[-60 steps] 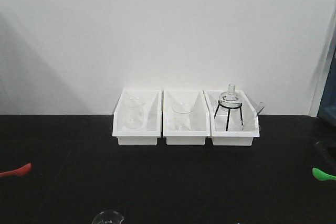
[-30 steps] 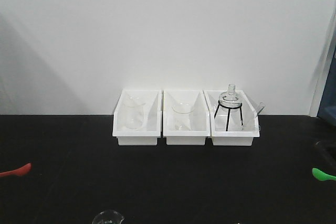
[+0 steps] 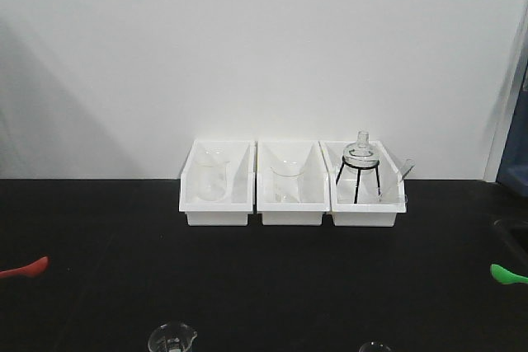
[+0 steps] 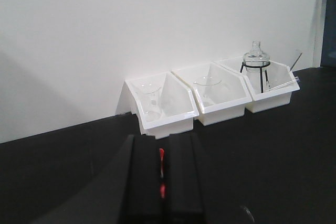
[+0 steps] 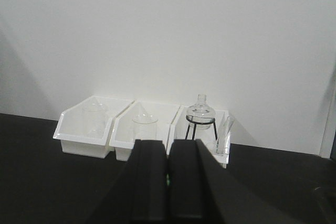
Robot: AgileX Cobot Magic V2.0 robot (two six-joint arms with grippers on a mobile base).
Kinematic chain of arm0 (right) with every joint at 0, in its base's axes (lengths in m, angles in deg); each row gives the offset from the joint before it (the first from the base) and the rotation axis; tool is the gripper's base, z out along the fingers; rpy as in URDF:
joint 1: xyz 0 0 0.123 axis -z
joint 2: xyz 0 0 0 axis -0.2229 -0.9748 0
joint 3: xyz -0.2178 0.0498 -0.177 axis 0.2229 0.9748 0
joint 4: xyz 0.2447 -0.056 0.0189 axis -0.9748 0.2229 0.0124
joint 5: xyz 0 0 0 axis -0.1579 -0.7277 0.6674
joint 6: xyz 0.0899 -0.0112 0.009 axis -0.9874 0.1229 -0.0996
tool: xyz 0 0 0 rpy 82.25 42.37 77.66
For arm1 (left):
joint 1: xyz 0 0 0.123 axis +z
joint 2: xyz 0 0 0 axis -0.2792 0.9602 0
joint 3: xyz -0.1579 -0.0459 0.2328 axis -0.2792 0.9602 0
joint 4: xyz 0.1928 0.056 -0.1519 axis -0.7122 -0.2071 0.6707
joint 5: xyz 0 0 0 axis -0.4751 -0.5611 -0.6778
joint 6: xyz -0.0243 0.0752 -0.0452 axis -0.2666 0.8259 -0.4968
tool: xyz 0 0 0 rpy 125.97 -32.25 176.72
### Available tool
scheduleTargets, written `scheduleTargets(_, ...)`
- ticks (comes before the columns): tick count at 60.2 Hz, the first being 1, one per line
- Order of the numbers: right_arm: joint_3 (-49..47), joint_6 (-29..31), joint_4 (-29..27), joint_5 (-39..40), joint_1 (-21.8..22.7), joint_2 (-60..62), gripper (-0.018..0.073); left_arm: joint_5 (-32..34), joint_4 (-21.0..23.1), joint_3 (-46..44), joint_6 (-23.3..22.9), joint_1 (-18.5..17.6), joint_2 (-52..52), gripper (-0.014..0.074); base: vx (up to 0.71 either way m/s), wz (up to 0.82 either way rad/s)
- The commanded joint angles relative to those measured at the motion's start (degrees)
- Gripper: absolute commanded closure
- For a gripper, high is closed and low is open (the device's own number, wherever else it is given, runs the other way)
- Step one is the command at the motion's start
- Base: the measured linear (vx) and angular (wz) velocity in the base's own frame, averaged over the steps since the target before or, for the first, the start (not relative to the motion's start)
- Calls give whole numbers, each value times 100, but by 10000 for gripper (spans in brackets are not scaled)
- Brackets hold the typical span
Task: Sort red and green spoons into left cabinet
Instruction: 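Lift both spoons out of the beakers and raise both arms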
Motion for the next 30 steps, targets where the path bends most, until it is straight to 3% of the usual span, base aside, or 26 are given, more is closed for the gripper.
scheduleTargets(1, -204, -21, -2, 427, -4, -10, 565, -59, 521, -157, -42, -18, -3, 596, -11, 1)
scheduleTargets(30, -204, -21, -2, 421, -4, -10, 565, -64, 521, -157, -42, -18, -3, 596, -27, 8)
